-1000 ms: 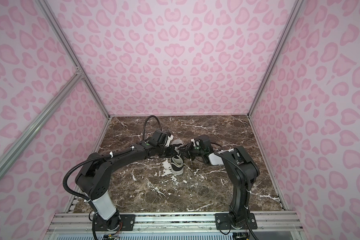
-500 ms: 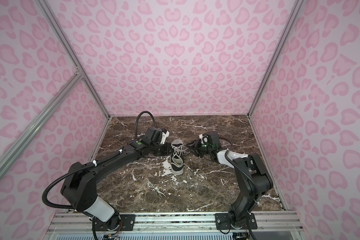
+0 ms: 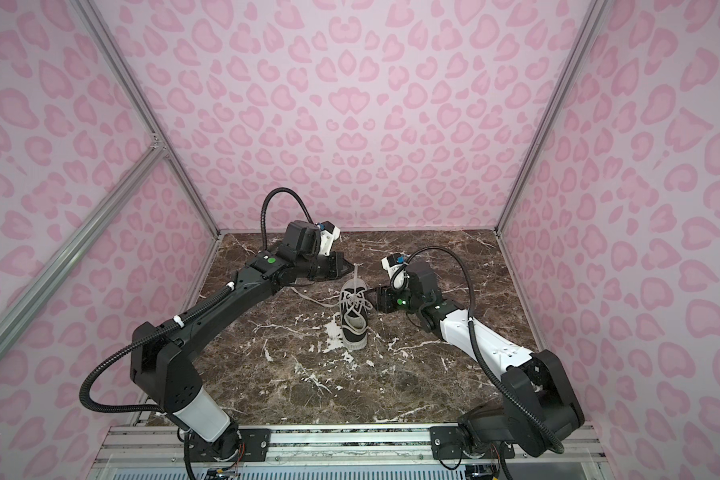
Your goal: Tie the shoes
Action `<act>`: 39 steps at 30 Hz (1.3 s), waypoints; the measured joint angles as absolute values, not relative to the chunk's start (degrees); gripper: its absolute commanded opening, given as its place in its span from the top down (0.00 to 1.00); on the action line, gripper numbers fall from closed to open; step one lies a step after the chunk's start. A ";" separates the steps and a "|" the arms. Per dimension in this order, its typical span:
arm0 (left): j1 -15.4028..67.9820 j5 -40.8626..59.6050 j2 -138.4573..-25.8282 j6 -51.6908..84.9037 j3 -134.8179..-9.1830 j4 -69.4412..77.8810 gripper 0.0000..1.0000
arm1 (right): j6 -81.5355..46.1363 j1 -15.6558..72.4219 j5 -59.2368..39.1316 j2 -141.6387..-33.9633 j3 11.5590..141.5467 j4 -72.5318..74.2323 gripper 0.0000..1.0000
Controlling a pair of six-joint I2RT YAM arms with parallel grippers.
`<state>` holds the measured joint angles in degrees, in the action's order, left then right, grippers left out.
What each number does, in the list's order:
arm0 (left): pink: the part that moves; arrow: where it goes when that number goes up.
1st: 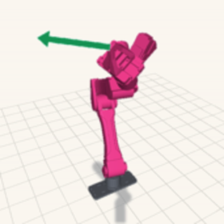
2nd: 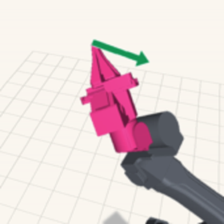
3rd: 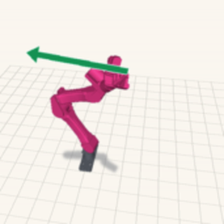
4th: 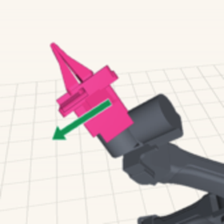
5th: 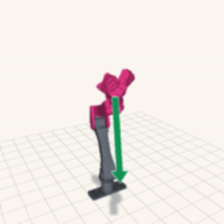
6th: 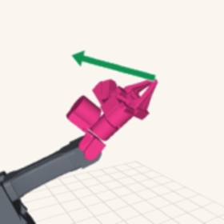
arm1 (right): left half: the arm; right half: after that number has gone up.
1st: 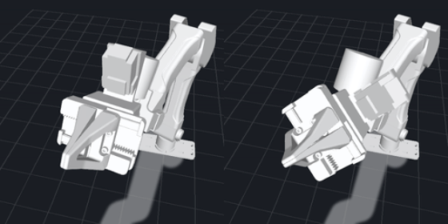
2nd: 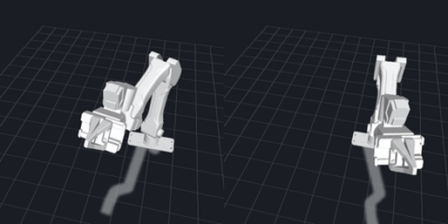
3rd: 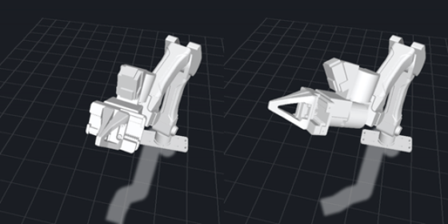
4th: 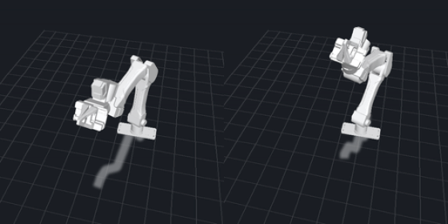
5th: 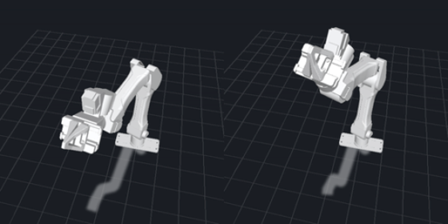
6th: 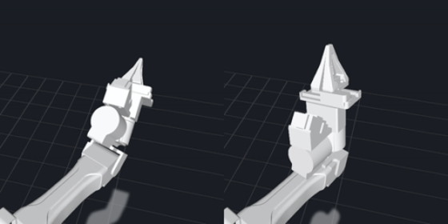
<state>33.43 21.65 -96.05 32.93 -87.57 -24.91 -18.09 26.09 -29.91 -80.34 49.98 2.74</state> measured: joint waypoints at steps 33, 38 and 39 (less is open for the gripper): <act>32.73 22.65 -93.19 35.48 -82.96 -23.86 0.58 | -16.05 27.44 -36.40 -94.91 61.82 9.52 0.93; 30.76 22.15 -93.19 35.83 -82.83 -23.92 0.36 | -15.73 27.42 -36.03 -94.06 60.20 9.41 0.93; 30.24 21.54 -93.17 35.75 -82.74 -23.94 0.35 | -15.64 27.42 -35.99 -94.06 59.94 9.30 0.94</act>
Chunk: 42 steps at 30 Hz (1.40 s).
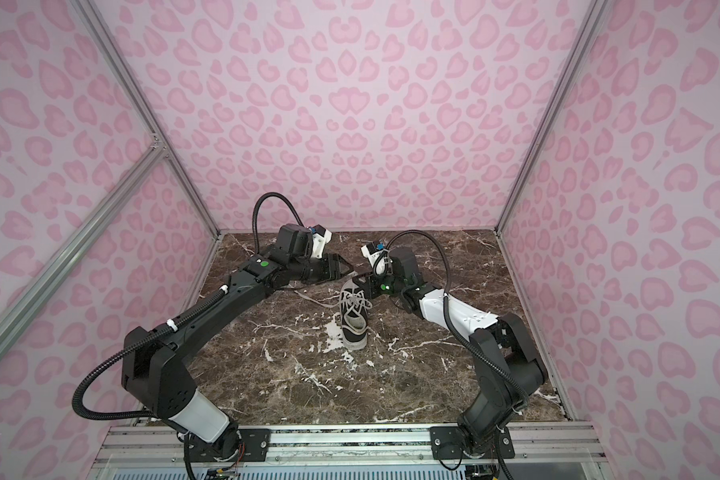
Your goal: Tie the shoes
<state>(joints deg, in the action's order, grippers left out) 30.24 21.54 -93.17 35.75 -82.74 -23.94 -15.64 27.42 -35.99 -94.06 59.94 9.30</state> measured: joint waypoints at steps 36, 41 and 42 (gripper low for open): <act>24.05 -2.04 -117.56 30.02 -83.68 -34.63 0.55 | -15.44 25.45 -35.66 -93.93 59.07 7.33 0.95; 24.05 -2.20 -118.08 31.09 -83.02 -32.67 0.69 | -15.46 25.50 -36.12 -93.32 58.48 7.14 0.95; 24.05 -2.33 -118.30 31.33 -83.05 -32.12 0.74 | -15.46 25.50 -36.16 -92.95 58.19 7.07 0.95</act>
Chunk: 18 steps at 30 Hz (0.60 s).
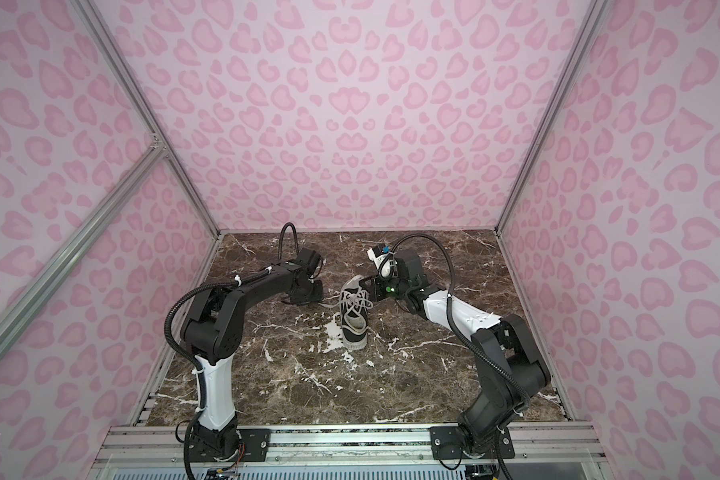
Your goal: Tie the shoes
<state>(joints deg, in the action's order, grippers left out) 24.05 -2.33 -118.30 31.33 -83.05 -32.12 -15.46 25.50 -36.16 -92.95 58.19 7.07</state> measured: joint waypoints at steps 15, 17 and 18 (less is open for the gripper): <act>20.47 -5.02 -111.90 28.42 -82.63 -34.65 0.96 | -16.12 23.11 -35.59 -86.13 54.78 6.96 0.95; 19.09 -5.63 -109.58 27.68 -81.38 -35.29 0.96 | -16.32 21.41 -35.57 -84.18 53.93 6.50 0.95; 18.35 -5.87 -108.47 27.33 -80.60 -35.66 0.96 | -16.43 20.12 -35.57 -82.78 53.34 6.17 0.95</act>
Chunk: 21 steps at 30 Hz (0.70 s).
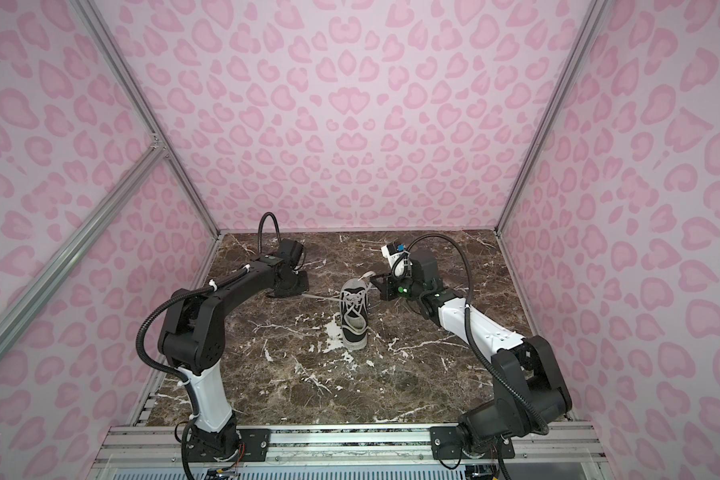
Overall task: Tie the shoes
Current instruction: 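Pull both lace ends outward, left gripper and right gripper moving apart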
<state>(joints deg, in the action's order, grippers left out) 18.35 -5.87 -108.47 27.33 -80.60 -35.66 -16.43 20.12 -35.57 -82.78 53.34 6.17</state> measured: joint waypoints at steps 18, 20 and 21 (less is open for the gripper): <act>15.49 -5.32 -97.19 24.38 -72.05 -37.65 0.96 | -12.19 -3.18 -35.48 -66.13 44.47 -7.75 0.96; 15.49 -5.32 -96.68 24.36 -72.01 -37.63 0.96 | -12.03 -5.06 -34.87 -64.42 43.99 -9.19 0.96; 15.49 -5.32 -96.47 24.23 -71.99 -37.63 0.96 | -11.90 -5.96 -34.37 -63.48 43.72 -9.52 0.96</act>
<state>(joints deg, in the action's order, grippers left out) 15.49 -5.32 -96.47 24.23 -71.99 -37.63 -11.90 -5.96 -34.37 -63.48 43.72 -9.52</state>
